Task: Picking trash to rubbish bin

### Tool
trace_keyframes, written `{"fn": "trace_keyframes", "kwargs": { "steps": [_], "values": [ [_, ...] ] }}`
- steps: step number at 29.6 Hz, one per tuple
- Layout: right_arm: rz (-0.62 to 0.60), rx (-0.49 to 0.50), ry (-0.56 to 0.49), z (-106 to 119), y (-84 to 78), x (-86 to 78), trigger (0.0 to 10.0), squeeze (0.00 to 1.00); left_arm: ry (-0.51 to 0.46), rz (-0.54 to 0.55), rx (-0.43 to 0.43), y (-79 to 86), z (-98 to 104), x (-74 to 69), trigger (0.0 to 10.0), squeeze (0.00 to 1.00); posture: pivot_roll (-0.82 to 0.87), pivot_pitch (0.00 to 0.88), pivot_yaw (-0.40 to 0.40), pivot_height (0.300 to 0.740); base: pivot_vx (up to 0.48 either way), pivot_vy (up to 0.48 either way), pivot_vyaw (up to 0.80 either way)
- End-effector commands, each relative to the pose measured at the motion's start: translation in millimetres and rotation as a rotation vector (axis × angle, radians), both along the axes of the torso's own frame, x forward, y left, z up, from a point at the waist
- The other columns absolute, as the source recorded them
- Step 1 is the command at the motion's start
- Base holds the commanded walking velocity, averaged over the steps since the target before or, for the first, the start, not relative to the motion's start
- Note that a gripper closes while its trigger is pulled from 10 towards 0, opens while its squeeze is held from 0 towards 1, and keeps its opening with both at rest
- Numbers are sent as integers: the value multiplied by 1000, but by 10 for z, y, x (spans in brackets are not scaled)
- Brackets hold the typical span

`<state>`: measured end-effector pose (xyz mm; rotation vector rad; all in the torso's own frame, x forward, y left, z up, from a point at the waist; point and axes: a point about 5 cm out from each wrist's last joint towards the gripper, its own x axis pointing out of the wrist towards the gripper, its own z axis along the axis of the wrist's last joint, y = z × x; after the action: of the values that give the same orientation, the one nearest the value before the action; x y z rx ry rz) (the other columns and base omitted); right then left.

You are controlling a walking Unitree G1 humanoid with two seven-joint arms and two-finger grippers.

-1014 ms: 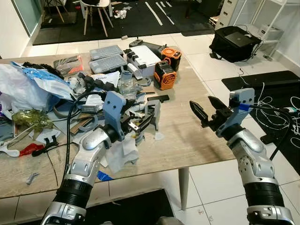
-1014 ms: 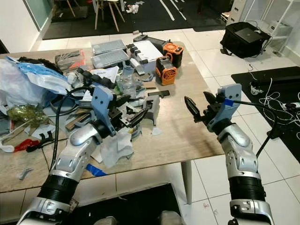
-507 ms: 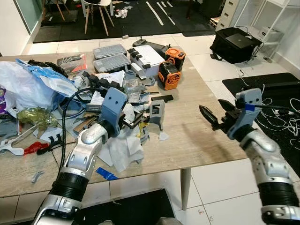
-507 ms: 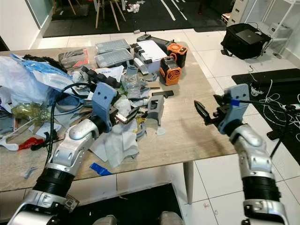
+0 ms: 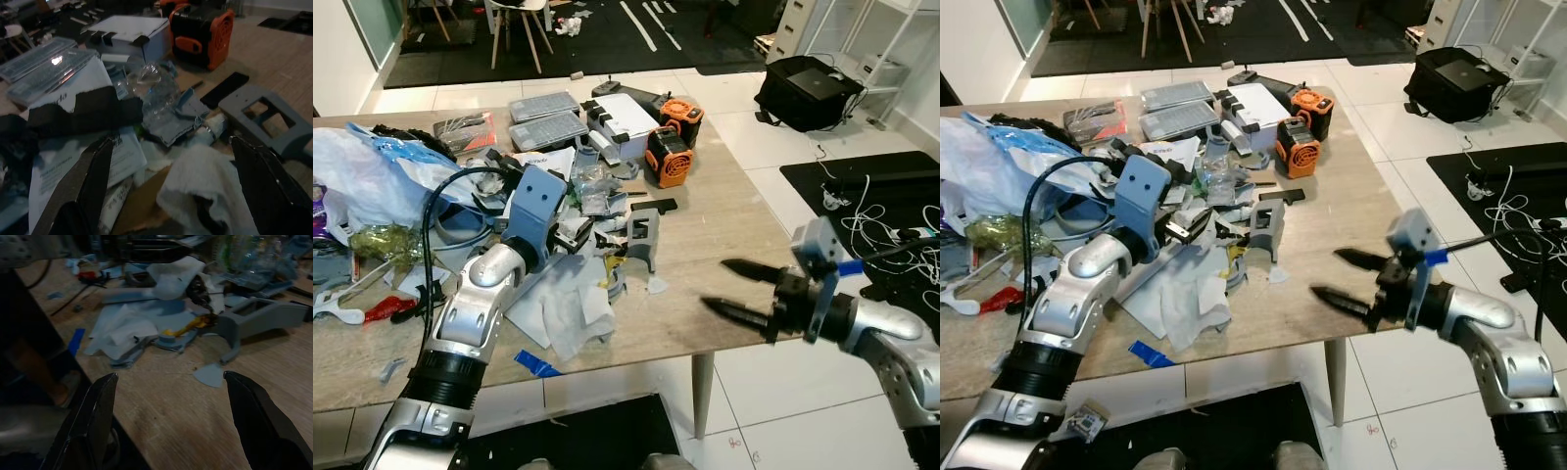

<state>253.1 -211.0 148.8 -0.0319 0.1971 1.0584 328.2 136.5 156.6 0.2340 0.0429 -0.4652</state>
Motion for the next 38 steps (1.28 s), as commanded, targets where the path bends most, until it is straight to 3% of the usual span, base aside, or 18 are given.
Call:
{"fn": "trace_keyframes", "kwargs": {
  "steps": [1, 10, 26, 27, 28, 29, 38],
  "values": [
    [6, -30, 8, 0, 10, 1, 10000, 0, 29, -24, 58, -9, -4, -18, 10000, 0, -95, 0, -2, 740, 0, 0, 0],
    [3, -36, 12, 17, 11, -13, 10000, 0, 132, -38, 115, -60, -105, -57, 10000, 0, -94, 0, -3, 740, 0, 0, 0],
    [-67, -31, -24, 59, -15, 77, 10000, 0, 181, -5, 196, -37, -194, -62, 10000, 0, -97, 0, -3, 740, 0, 0, 0],
    [-76, -30, -27, 64, -21, 88, 10000, 0, 189, -5, 199, -34, -206, -68, 4745, 0, -97, 0, -3, 740, 0, 0, 0],
    [-82, -29, -29, 68, -25, 95, 10000, 0, 193, -6, 199, -33, -213, -71, 1098, 0, -97, 0, -3, 740, 0, 0, 0],
    [-86, -29, -30, 70, -28, 100, 10000, 0, 195, -8, 204, -32, -220, -73, 0, 0, -97, 0, -3, 740, 0, 0, 0],
    [-88, -28, -30, 66, -16, 108, 10000, 0, 193, -7, 221, -27, -234, -68, 0, 0, -98, 0, -2, 740, 0, 0, 0]
  ]
}}
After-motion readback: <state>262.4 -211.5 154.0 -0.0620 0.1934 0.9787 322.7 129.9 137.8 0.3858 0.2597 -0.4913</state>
